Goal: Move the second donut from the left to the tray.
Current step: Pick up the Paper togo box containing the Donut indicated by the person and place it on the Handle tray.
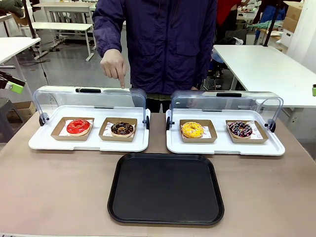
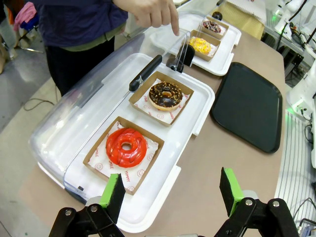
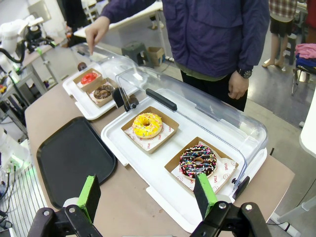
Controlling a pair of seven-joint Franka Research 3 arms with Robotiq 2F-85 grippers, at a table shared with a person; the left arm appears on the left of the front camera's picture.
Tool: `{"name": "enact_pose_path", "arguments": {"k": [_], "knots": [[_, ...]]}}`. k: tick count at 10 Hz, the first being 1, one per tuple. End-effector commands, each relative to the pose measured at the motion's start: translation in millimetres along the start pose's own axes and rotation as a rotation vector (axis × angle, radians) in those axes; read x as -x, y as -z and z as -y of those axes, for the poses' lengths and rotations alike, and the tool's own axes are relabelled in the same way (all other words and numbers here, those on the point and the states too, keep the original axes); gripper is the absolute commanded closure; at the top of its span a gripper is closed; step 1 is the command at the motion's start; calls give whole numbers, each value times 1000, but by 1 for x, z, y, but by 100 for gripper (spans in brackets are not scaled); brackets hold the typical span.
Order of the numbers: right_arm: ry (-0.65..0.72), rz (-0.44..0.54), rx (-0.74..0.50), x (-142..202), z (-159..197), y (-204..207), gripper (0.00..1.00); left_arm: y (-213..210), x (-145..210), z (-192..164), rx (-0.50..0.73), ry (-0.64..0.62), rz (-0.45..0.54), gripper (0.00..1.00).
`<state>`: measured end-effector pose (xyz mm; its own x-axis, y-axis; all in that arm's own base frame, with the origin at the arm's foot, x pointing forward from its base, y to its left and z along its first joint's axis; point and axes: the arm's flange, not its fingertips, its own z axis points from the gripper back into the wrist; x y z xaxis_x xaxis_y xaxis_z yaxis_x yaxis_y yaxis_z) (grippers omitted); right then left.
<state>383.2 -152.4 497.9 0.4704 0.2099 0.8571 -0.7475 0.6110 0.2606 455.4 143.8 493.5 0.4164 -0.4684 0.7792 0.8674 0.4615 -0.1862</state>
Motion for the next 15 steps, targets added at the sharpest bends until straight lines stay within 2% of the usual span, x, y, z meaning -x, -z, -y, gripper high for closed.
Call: {"name": "enact_pose_path", "arguments": {"k": [1,15], "knots": [[-24,25,-5,-3,3,1,0,0,-1,1,8,5,7,0],[-24,25,-5,-3,3,1,0,0,-1,1,8,5,7,0]]}}
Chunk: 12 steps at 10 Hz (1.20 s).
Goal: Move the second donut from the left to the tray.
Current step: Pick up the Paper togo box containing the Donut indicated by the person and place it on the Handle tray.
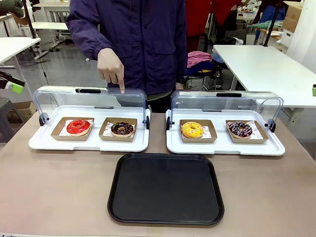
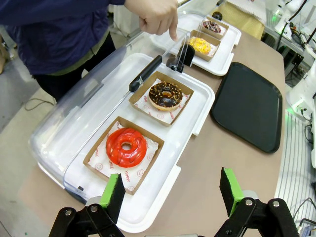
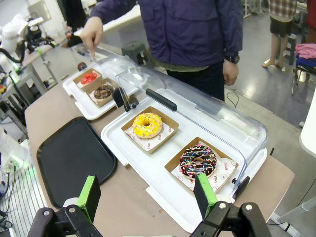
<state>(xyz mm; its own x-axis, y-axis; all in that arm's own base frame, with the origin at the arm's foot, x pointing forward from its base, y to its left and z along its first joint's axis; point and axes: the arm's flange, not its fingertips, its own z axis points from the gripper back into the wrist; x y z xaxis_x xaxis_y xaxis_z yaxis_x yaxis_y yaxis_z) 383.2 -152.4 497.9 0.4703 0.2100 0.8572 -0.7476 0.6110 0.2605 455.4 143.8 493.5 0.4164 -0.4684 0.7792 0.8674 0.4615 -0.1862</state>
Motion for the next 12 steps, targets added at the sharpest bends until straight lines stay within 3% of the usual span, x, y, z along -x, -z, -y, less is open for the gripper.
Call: {"name": "enact_pose_path", "arguments": {"k": [1,2,3,7,9,12], "knots": [[-24,25,-5,-3,3,1,0,0,-1,1,8,5,7,0],[-24,25,-5,-3,3,1,0,0,0,0,0,0,0,0],[-24,25,-5,-3,3,1,0,-5,-15,2,11,101,-84,0],[-24,25,-5,-3,3,1,0,29,-92,23,-1,321,-307,0],[-24,25,-5,-3,3,1,0,83,-120,43,30,466,-456,0],[-24,25,-5,-3,3,1,0,165,-123,72,74,559,-629,0]]}}
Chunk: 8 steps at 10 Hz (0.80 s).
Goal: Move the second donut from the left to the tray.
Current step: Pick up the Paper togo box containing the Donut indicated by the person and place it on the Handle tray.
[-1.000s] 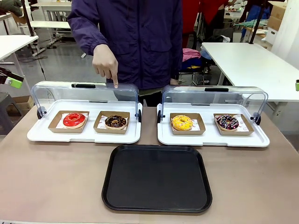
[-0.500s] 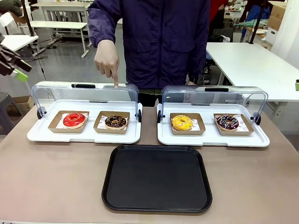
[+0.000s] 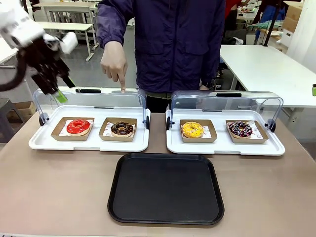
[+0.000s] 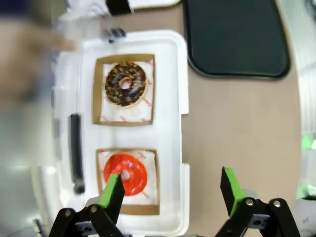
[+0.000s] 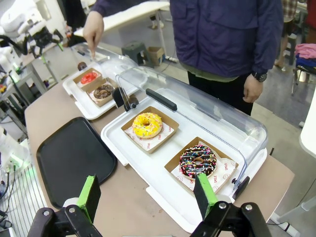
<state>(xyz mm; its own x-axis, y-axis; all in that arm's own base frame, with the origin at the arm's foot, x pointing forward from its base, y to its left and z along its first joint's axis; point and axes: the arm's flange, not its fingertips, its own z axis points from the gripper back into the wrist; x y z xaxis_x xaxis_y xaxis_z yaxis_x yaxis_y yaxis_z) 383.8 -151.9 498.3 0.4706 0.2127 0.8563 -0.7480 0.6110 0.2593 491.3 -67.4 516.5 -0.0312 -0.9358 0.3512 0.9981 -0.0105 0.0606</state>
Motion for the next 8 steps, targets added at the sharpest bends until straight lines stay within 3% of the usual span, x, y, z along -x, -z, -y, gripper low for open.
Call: {"name": "enact_pose_path", "arguments": {"k": [1,4,8], "knots": [[-22,28,-5,-3,3,0,0,31,-10,5,-27,7,-92,0],[-22,28,-5,-3,3,0,0,80,-25,7,-120,4,-170,0],[-22,28,-5,-3,3,0,0,111,-31,-7,-117,-29,-186,0]]}}
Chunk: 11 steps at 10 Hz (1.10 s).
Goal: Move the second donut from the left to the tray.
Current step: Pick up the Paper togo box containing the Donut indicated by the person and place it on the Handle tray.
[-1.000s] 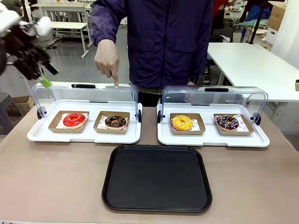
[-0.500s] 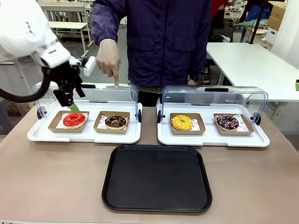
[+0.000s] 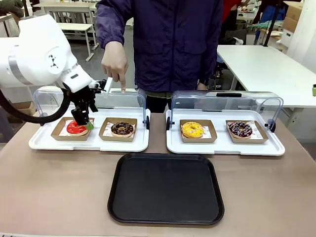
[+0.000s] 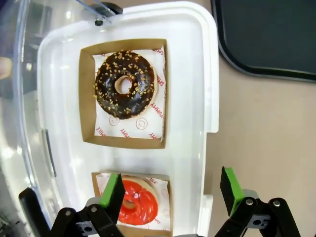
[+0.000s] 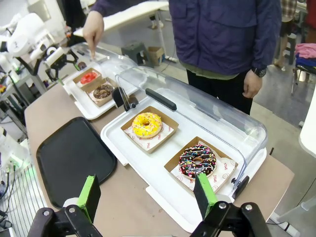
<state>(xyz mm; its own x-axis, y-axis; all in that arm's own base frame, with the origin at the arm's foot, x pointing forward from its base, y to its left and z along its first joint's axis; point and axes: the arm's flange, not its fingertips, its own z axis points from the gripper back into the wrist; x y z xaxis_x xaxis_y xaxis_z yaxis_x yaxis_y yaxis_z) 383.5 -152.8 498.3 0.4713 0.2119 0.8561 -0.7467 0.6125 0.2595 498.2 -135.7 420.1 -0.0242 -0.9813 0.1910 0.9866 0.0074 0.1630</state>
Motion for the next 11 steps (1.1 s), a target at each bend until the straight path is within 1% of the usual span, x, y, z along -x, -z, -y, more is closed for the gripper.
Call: {"name": "enact_pose_path", "arguments": {"k": [1,5,6,8,9,11], "knots": [[-23,28,-7,-3,2,1,0,-7,1,2,-4,17,3,0],[-23,28,-7,-3,2,1,0,-3,-1,-1,-4,1,1,0],[-23,28,-7,-3,2,1,0,7,-9,2,-17,15,-20,0],[-23,28,-7,-3,2,1,0,28,-17,-3,-43,-5,-60,0],[-23,28,-7,-3,2,1,0,36,-22,-7,-60,4,-89,0],[-23,28,-7,-3,2,1,0,54,-29,-13,-53,21,-105,0]]}}
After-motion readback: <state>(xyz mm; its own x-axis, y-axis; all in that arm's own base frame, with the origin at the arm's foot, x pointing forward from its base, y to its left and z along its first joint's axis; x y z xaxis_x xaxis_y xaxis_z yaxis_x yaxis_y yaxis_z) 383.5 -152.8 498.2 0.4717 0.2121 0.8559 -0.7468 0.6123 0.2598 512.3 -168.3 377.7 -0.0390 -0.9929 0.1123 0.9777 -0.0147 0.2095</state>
